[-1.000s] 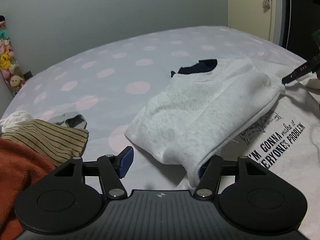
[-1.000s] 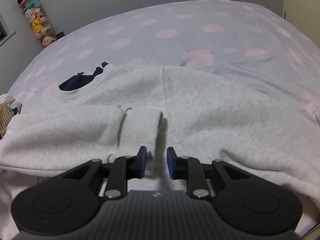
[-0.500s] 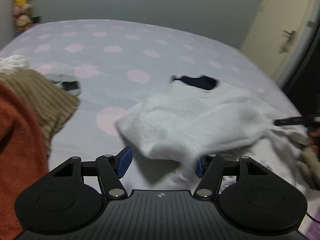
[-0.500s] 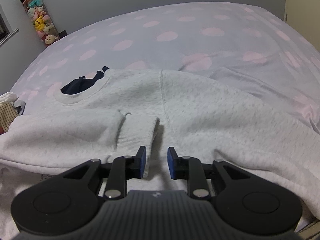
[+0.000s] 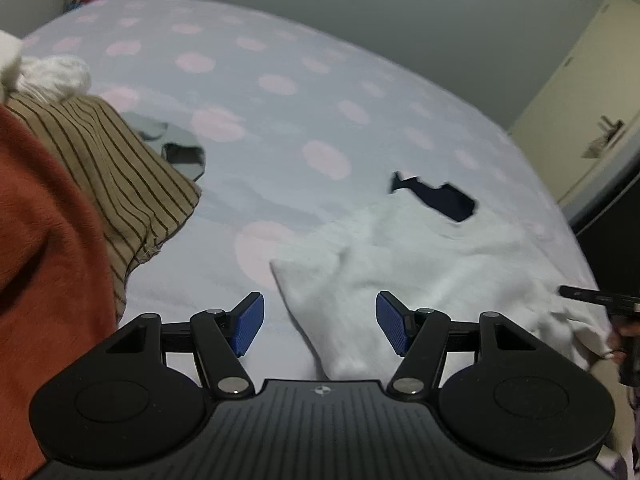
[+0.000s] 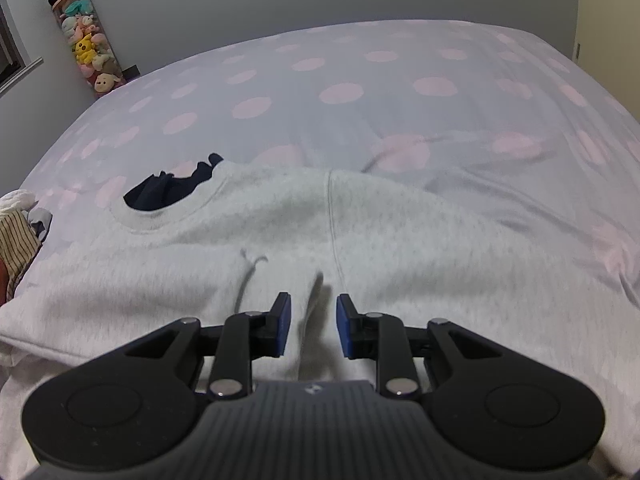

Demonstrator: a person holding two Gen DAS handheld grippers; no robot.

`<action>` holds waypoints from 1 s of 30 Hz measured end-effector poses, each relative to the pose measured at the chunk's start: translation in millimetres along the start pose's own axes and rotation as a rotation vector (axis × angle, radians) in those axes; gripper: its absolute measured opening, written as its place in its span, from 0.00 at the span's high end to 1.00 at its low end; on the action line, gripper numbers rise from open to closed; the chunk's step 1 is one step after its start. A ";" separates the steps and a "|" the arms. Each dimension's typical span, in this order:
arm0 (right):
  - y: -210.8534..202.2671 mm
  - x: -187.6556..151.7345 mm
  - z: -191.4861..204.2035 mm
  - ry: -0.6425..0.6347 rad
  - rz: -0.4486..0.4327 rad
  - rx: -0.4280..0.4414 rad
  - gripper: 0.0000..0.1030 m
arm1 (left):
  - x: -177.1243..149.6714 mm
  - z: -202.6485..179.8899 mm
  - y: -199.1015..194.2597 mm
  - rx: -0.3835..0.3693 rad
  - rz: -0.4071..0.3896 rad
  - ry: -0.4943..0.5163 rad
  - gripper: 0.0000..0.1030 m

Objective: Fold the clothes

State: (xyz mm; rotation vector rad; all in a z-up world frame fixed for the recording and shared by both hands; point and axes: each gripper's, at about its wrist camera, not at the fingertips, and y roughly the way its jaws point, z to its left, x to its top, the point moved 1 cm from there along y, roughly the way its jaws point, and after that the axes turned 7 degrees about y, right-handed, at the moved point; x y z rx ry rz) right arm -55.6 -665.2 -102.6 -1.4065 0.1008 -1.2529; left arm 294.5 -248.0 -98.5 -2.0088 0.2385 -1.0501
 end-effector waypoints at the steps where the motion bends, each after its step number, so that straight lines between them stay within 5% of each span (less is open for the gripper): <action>1: 3.0 4.0 0.1 -0.006 -0.004 -0.001 0.59 | 3.3 2.9 9.9 0.010 0.012 -0.010 0.41; 9: 52.7 49.1 -7.4 -0.087 -0.016 -0.059 0.57 | 3.3 8.4 77.8 0.065 0.057 -0.034 0.42; 12: 74.6 65.8 -9.8 -0.107 -0.028 -0.076 0.43 | 0.2 4.9 85.8 0.085 0.038 -0.017 0.42; 15: 98.0 76.2 -10.0 -0.112 -0.020 -0.070 0.40 | 1.8 0.7 90.0 0.095 0.028 -0.005 0.42; 18: 119.2 78.0 -10.5 -0.081 0.015 -0.054 0.41 | 3.2 -6.9 94.9 0.116 0.022 0.027 0.54; 20: 125.8 74.2 -8.1 -0.081 0.025 -0.068 0.44 | 4.6 -13.9 97.5 0.141 0.018 0.067 0.64; 23: 122.9 69.2 0.3 -0.137 0.028 -0.067 0.69 | 8.7 -21.2 97.0 0.156 0.009 0.097 0.88; 28: 106.4 70.1 14.2 -0.210 0.007 -0.081 0.95 | 23.5 -33.2 92.6 0.213 -0.010 0.149 0.93; 30: 97.7 75.9 16.6 -0.212 -0.023 -0.092 0.94 | 37.3 -34.4 85.7 0.240 -0.047 0.158 0.93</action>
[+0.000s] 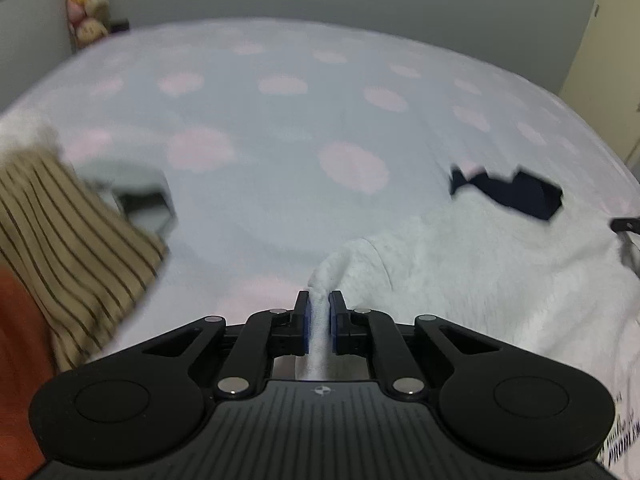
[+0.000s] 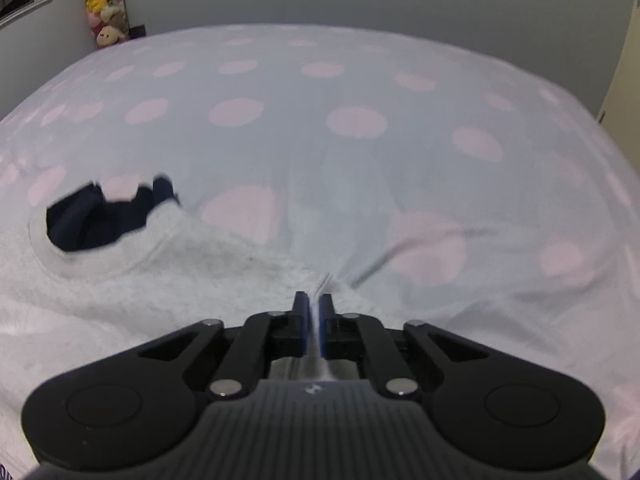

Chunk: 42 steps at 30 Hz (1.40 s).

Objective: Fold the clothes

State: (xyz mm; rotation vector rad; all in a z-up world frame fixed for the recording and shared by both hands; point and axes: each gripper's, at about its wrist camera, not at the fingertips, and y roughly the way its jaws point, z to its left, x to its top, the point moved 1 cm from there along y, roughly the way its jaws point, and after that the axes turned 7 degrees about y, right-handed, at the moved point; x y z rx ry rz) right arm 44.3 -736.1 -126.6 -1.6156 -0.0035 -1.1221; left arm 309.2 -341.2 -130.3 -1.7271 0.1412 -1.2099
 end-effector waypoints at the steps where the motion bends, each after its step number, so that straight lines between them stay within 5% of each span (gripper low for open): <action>1: -4.1 3.5 -0.8 0.001 -0.017 -0.006 0.95 | 9.7 3.0 -3.9 0.009 -0.025 -0.002 0.93; 6: -15.8 14.9 -5.1 0.012 -0.087 -0.042 0.95 | 55.7 -2.8 -12.6 0.076 -0.152 0.074 0.93; 11: 2.1 10.4 -7.9 0.034 -0.057 -0.052 0.95 | 62.1 -16.0 29.8 0.137 -0.071 0.176 0.93; 14: 12.4 7.1 -9.3 0.051 -0.020 -0.045 0.91 | 53.2 -9.0 48.3 0.129 -0.006 0.143 0.84; 18: 3.4 6.0 -12.3 0.043 -0.037 -0.049 0.77 | 42.6 14.9 31.5 0.133 -0.029 0.066 0.80; 22: -18.2 -1.1 -18.0 0.040 -0.061 -0.061 0.76 | 26.4 33.0 -3.5 0.127 -0.061 0.044 0.80; 31: -107.3 -51.5 -89.6 0.138 -0.030 -0.140 0.76 | -32.8 25.0 -72.1 0.202 -0.007 0.117 0.79; 42: -263.9 -114.4 -228.7 0.497 -0.060 -0.326 0.63 | -103.3 5.2 -124.6 0.160 0.063 -0.026 0.79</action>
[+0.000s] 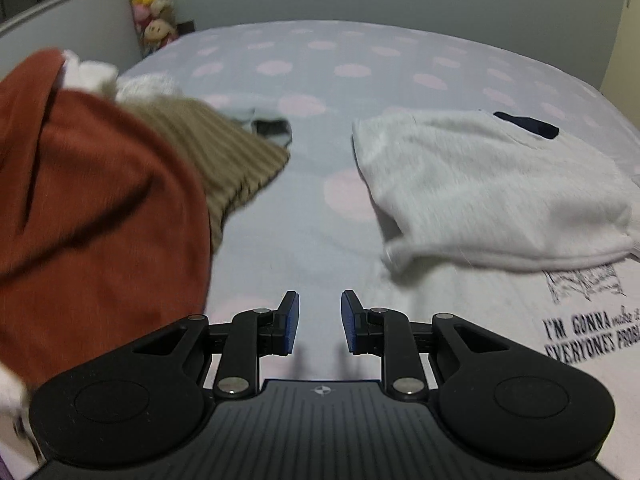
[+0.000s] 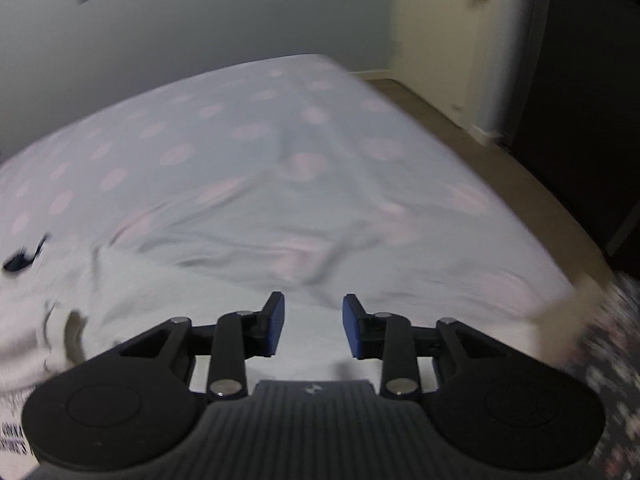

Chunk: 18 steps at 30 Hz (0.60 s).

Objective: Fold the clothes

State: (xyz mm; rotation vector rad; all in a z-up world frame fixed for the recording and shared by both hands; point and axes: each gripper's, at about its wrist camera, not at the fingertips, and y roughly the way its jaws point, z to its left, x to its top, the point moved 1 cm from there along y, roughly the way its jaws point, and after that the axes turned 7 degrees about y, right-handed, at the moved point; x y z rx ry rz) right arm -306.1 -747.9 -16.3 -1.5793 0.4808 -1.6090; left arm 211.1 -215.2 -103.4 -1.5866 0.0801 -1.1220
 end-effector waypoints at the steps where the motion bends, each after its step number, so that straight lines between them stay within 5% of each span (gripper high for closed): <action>1: -5.7 1.2 -14.4 0.031 0.002 -0.015 0.62 | -4.9 -1.5 -3.4 -0.002 0.004 -0.004 0.79; 10: -12.3 -11.4 -114.8 0.339 0.069 -0.113 0.60 | -25.1 -15.9 -28.1 0.003 0.014 -0.048 0.76; 18: 15.9 -34.0 -133.7 0.544 0.114 -0.071 0.61 | -41.4 -27.0 -39.9 0.023 0.025 -0.102 0.75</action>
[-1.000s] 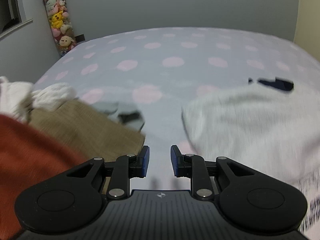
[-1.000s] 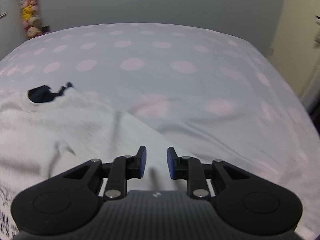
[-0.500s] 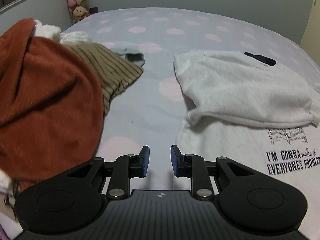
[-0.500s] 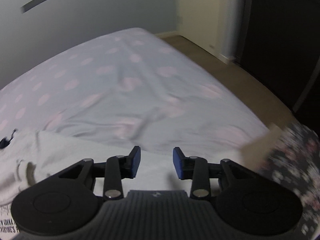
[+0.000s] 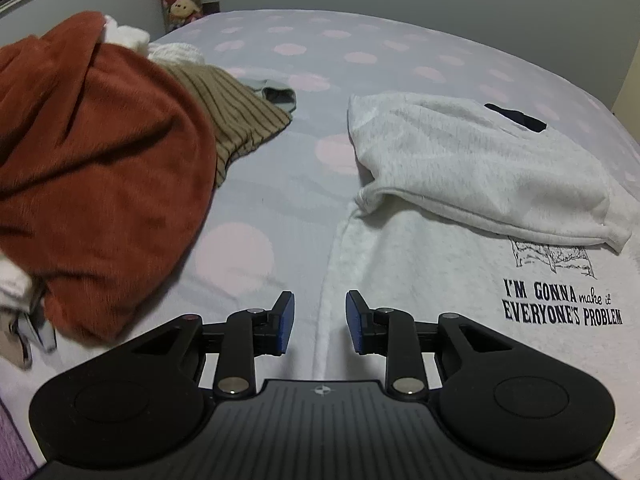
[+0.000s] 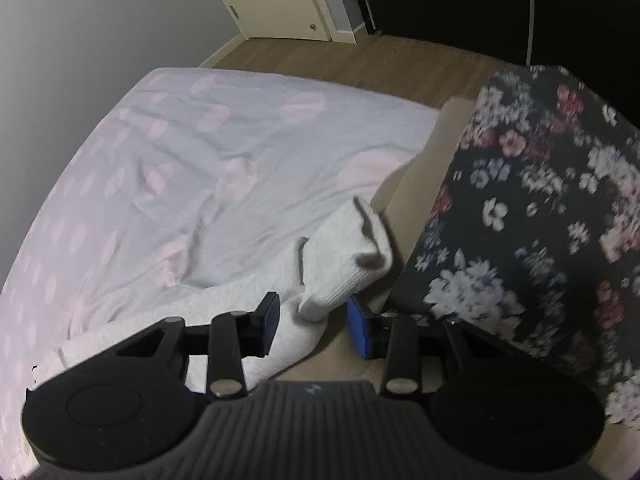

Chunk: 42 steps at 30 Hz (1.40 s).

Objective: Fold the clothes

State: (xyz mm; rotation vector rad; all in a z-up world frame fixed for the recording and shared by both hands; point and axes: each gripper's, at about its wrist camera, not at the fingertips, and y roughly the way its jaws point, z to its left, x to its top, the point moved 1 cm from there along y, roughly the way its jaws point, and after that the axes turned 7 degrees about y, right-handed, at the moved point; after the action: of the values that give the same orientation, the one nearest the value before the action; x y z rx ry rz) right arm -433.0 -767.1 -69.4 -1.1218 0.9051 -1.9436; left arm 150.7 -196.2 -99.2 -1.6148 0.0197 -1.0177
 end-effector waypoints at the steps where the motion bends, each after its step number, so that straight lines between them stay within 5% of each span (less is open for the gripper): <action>1: 6.1 -0.2 2.4 -0.005 0.001 -0.010 0.63 | -3.7 -0.1 -0.4 0.011 0.005 -0.017 0.75; 2: 10.9 -0.5 3.7 -0.017 -0.003 -0.027 0.68 | -7.1 0.1 -0.8 0.019 0.012 -0.036 0.75; 3: 14.0 -0.7 6.1 -0.030 -0.008 -0.047 0.88 | -10.4 1.2 -1.1 0.024 0.018 -0.059 0.74; 4: 16.3 -1.0 8.8 -0.044 -0.015 -0.066 0.91 | -14.4 2.8 -1.3 0.027 0.023 -0.083 0.74; 10: -14.5 -6.2 63.9 -0.218 -0.124 -0.066 0.93 | -23.2 8.4 -2.1 0.055 0.042 -0.098 0.75; 17: -84.7 -44.4 182.3 -0.432 -0.239 0.178 0.93 | -21.0 12.4 -9.3 0.024 0.021 -0.084 0.75; 23: -132.4 -127.1 285.5 -0.643 -0.243 0.423 0.93 | -17.4 17.2 -9.0 0.004 0.026 -0.056 0.74; 29: -137.3 -221.6 357.6 -0.777 -0.164 0.582 0.93 | -10.4 27.8 -6.0 -0.003 0.024 -0.044 0.74; 34: -111.7 -301.9 394.3 -0.850 -0.041 0.649 0.93 | -4.7 38.9 2.3 -0.006 0.029 -0.049 0.75; 42: -56.6 -427.7 409.7 -0.980 0.121 0.617 0.93 | 3.4 50.1 22.9 -0.020 0.043 -0.050 0.75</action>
State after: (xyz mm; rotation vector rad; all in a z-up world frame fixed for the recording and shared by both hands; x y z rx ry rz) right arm 82.5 -471.7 -40.1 -1.3472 -0.1496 -1.1664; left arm 194.6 -166.0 -113.3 -1.6514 0.0307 -0.9463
